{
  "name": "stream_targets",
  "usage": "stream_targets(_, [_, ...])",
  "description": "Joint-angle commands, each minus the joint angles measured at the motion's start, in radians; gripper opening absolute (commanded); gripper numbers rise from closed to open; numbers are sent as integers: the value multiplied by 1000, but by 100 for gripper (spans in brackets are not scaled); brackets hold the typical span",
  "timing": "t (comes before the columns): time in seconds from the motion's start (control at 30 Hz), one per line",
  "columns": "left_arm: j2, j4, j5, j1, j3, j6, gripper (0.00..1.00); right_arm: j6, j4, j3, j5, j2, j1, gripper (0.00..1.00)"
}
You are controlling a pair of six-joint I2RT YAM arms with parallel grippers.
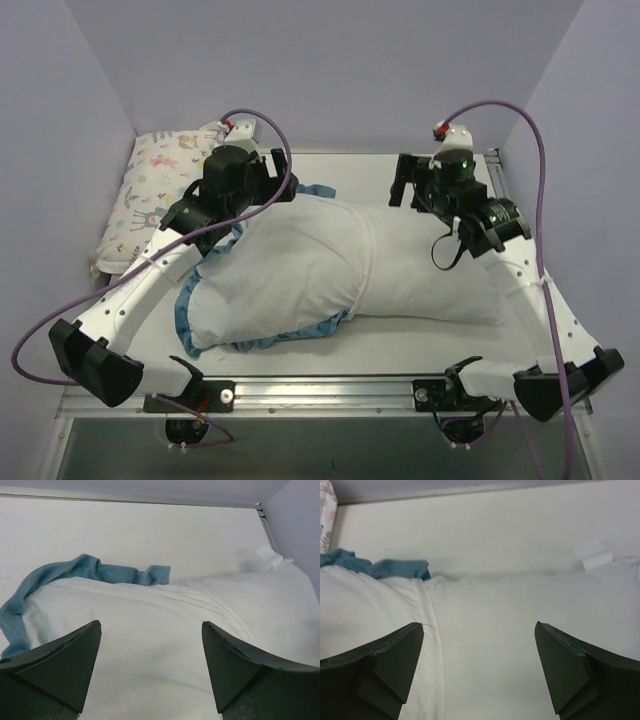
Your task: Remove the pillowcase from the pillow
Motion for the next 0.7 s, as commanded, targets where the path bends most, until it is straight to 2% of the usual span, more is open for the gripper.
stream_targets(0.0, [-57,-55,-44,-61,2,27,90,45,-55,-205,52,-58,36,100])
stream_targets(0.1, [-34,-89,-128,-164,-11,-5,91,80,31,-407,38,-139,47,100])
stream_targets(0.17, [-20,-97,-168,-230,-22,-52,90,99,69,-460,16,-133,56,100])
stream_targets(0.27, [11,-91,-260,-279,-67,-97,91,114,89,-505,27,-84,66,100])
stream_targets(0.33, [38,-78,-260,-287,-90,-131,91,123,115,-543,13,-73,65,98])
stream_targets(0.43, [77,-60,-282,-305,-102,-151,91,139,161,-574,-11,-61,63,84])
stream_targets(0.47, [86,-60,-276,-305,-100,-158,91,142,173,-577,-13,-54,63,70])
stream_targets(0.63, [117,-60,-300,-336,-116,-183,91,140,184,-580,-30,-35,54,44])
stream_targets(0.67, [120,-61,-309,-336,-116,-186,88,140,190,-582,-31,-26,50,32])
